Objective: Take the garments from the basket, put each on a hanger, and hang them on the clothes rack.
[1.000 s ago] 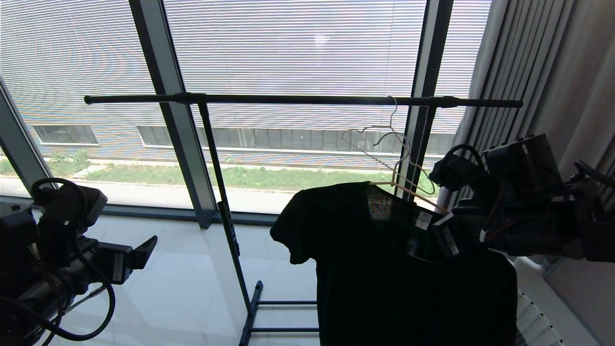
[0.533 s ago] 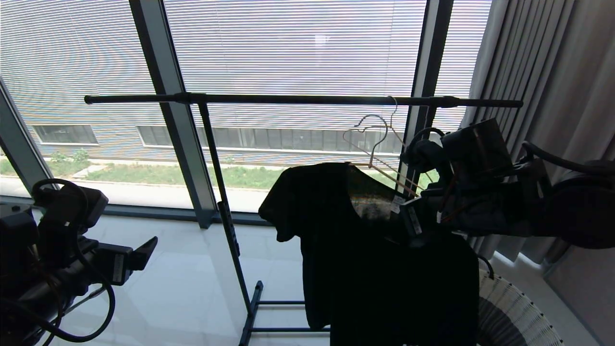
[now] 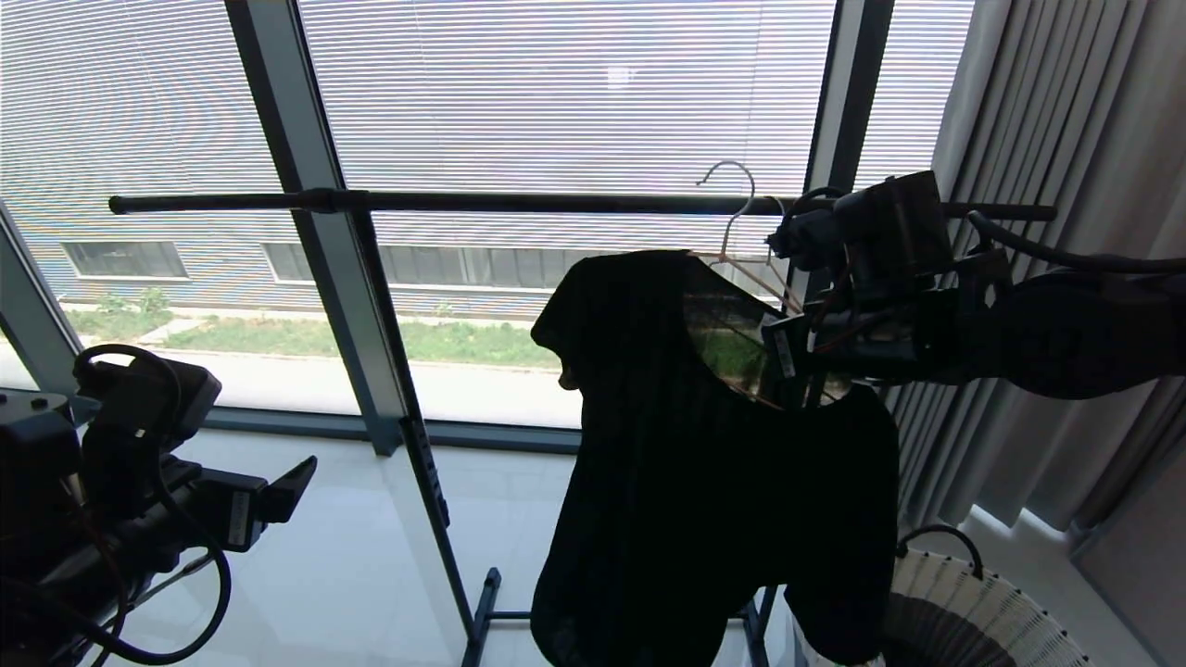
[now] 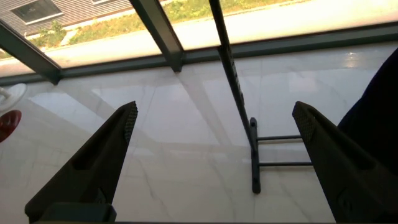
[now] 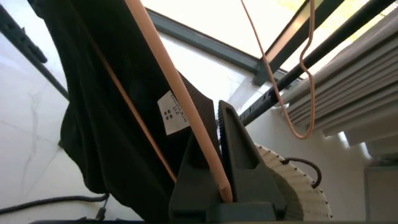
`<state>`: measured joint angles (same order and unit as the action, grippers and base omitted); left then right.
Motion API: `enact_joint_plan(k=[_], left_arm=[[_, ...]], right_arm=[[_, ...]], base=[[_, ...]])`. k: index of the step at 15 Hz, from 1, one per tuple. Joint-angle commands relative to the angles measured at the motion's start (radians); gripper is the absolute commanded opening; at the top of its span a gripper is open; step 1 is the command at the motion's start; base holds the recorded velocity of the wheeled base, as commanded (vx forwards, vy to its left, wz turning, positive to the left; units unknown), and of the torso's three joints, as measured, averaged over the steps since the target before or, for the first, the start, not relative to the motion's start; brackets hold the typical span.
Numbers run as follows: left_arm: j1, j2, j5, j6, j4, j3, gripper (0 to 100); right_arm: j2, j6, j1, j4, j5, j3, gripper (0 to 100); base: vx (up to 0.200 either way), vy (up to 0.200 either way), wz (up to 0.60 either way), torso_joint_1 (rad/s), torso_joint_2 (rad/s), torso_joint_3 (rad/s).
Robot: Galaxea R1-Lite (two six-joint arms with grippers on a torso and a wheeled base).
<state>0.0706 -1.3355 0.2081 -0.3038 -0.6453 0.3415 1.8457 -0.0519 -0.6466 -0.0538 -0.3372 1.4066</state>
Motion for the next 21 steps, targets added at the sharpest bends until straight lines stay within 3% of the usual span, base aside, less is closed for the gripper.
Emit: enact_joint_plan(k=[1,9,16,21], left_arm=[[0.009,-0.001,0.001,0.000,0.000,0.001,100],[0.015,0.003,0.001,0.002,0.000,-0.001,100],[0.018,0.003,0.001,0.006,-0.002,-0.004,100],[0.086,0.004,0.002,0.008,-0.002,-0.009,100]], right_arm=[[0.010,0.000,0.001,0.000,-0.002,0.005,0],[0.023,0.070,-0.004,-0.032,-0.003,0.026,0],[0.086,0.070,-0.001,-0.110,-0.003,0.137,0],[0.217,0.070,0.002,-0.221,-0.048,0.327,0]], base=[[0.200,0.000,0.00,-0.002,0.00,0.002],[0.200,0.000,0.00,0.000,0.00,0.002],[0.000,0.000,0.00,0.000,0.00,0.000],[0.000,0.000,0.00,0.000,0.00,0.000]])
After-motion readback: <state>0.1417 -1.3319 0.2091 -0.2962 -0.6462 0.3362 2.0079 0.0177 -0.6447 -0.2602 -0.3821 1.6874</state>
